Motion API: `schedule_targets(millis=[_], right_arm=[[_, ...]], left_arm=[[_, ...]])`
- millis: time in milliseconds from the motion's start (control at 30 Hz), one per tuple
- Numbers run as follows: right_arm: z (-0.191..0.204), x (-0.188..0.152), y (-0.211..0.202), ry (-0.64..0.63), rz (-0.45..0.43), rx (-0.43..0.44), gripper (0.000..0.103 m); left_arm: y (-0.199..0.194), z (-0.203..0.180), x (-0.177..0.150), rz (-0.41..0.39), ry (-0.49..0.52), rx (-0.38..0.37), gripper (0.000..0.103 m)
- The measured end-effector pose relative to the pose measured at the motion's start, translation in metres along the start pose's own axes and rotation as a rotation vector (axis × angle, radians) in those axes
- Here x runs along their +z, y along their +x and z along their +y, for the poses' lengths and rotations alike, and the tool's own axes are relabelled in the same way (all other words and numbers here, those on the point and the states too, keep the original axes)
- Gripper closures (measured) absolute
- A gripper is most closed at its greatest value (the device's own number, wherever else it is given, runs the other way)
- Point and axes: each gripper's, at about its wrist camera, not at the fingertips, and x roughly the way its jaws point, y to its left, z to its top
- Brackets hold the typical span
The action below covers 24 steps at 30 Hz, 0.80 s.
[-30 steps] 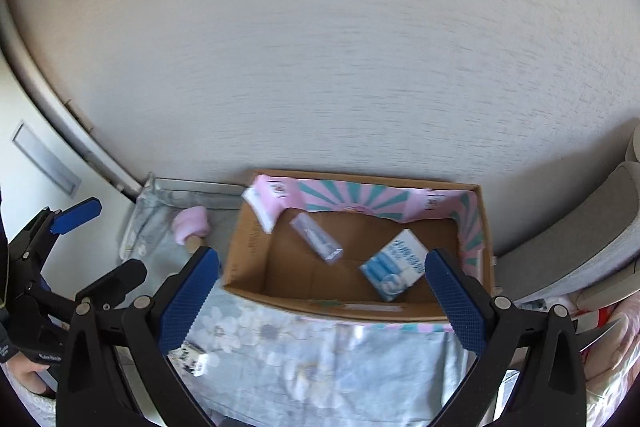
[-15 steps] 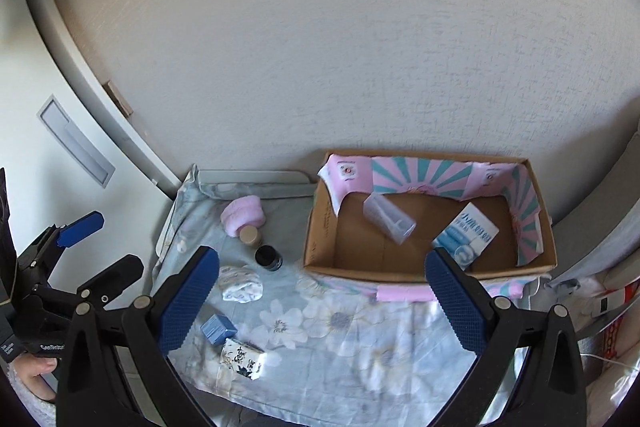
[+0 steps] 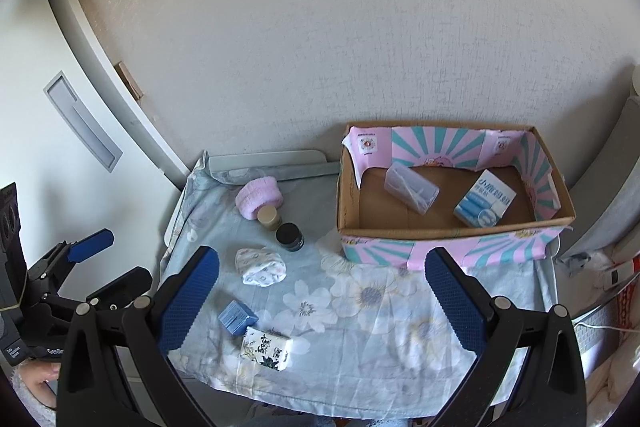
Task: Organize objects
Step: 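Withdraw both tools and move back toward the remaining items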
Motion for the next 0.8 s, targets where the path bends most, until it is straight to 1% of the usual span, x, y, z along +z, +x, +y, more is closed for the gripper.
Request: schedule_targets(millis=[333,533,700,800], right_arm=[[0.006,-0.030,0.008,0.028,0.013,0.021,0.000],[0.008,-0.041,0.027,0.024,0.043,0.049,0.000],[0.013,-0.050,0.063,0.015,0.097,0.134,0.000],[0.016,-0.054,0.087,0.001,0.116,0.184,0.000]], left_arm=[[0.008,0.035,-0.033,0.042,-0.041,-0.016,0.000],[0.023,0.034,-0.050,0.072,-0.010,-0.039,0.000],[0.048,0.024,-0.071,0.107,0.023,-0.092,0.001],[0.072,0.019,-0.083,0.138,0.044,-0.120,0.002]])
